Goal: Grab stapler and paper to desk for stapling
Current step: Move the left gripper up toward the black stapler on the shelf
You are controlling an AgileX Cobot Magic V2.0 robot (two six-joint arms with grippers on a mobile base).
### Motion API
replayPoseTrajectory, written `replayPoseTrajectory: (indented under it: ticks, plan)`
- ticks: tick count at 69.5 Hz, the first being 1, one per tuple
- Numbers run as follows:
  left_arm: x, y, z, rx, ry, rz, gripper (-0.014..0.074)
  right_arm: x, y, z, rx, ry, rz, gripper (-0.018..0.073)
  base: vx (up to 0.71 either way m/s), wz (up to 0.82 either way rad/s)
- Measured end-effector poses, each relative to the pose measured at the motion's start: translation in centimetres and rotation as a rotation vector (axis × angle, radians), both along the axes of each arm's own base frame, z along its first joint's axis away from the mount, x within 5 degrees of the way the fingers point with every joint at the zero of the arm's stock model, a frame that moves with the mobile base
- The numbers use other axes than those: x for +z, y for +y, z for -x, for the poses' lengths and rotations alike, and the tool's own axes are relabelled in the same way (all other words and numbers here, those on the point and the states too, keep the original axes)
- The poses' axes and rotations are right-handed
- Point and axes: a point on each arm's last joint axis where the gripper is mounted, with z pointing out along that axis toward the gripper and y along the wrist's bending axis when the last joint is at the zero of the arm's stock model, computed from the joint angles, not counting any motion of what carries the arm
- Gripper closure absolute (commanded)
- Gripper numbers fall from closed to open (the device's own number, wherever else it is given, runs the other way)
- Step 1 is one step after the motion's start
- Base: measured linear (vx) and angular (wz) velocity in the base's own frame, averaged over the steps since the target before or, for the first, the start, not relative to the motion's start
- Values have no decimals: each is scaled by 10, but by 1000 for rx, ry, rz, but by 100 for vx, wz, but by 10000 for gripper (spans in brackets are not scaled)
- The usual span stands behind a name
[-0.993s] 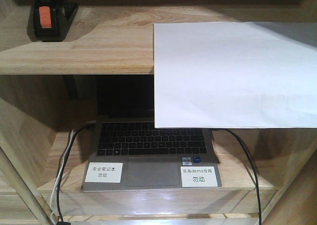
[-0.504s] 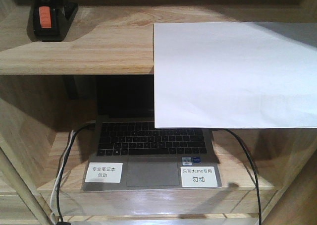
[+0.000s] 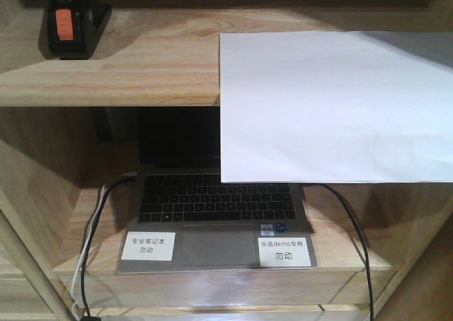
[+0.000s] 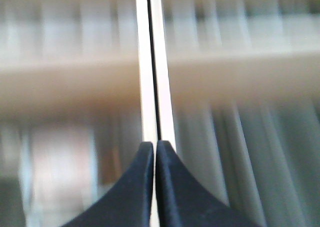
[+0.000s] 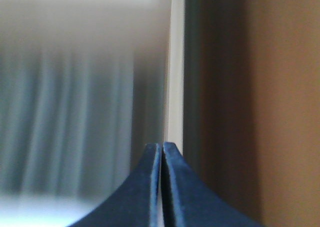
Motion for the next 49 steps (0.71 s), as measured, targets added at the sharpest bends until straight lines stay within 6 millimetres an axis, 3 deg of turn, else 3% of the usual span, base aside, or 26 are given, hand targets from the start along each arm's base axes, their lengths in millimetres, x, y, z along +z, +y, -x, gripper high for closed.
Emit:
replayPoseTrajectory:
  ticks: [11,23,37,49]
  plan:
    - [57,1,11,10,31,-2,603,57,0,8,-1,-6,-7,565,0,0]
    - [82,1,-6,16,219,1,584,90,-2,-17,-10,175,-18,565,0,0]
    - [72,1,-47,21,472,1,493,85,-4,-67,-13,437,-34,553,0,0]
    - [60,1,-66,25,627,0,291,72,-3,-92,16,601,-76,488,0,0]
